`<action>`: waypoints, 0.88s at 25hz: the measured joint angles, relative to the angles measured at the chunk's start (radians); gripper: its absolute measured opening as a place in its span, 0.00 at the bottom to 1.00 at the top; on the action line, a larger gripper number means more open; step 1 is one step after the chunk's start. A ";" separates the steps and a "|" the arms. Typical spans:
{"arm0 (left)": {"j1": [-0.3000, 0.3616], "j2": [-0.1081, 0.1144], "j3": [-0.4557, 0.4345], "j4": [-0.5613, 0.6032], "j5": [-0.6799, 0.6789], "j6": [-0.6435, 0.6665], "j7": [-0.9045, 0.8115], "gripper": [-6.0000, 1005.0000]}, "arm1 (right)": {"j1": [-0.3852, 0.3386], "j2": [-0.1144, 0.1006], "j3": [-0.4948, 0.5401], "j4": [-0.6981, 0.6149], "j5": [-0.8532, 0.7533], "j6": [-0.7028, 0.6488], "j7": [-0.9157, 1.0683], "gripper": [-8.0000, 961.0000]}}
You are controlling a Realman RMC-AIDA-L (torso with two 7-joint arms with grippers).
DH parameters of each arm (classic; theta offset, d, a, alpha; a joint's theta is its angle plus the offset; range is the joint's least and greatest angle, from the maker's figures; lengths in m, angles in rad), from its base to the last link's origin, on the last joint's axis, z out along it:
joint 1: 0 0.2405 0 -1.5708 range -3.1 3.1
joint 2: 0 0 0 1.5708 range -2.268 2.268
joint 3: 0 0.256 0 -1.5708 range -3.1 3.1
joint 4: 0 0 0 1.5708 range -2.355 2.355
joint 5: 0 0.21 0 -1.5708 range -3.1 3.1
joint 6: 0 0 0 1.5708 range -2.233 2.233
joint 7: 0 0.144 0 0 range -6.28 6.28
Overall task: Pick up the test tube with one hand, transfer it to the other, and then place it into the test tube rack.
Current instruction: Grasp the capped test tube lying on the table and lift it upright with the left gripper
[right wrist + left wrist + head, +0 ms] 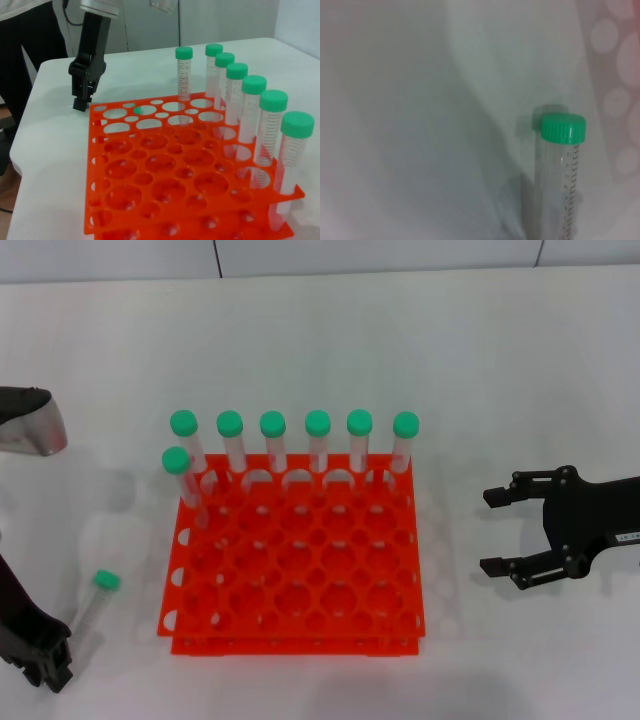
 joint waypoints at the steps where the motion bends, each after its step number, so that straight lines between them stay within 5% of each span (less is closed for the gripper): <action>1: 0.000 0.000 0.000 0.000 0.000 -0.002 0.000 0.20 | 0.000 0.000 0.000 0.000 0.000 0.000 0.000 0.87; 11: 0.012 0.007 -0.021 0.020 0.003 -0.016 -0.001 0.19 | -0.008 0.000 0.000 0.000 0.000 0.000 -0.005 0.87; 22: 0.163 0.022 -0.130 0.318 0.005 0.027 -0.008 0.19 | 0.004 -0.001 0.002 -0.014 0.000 -0.005 0.000 0.87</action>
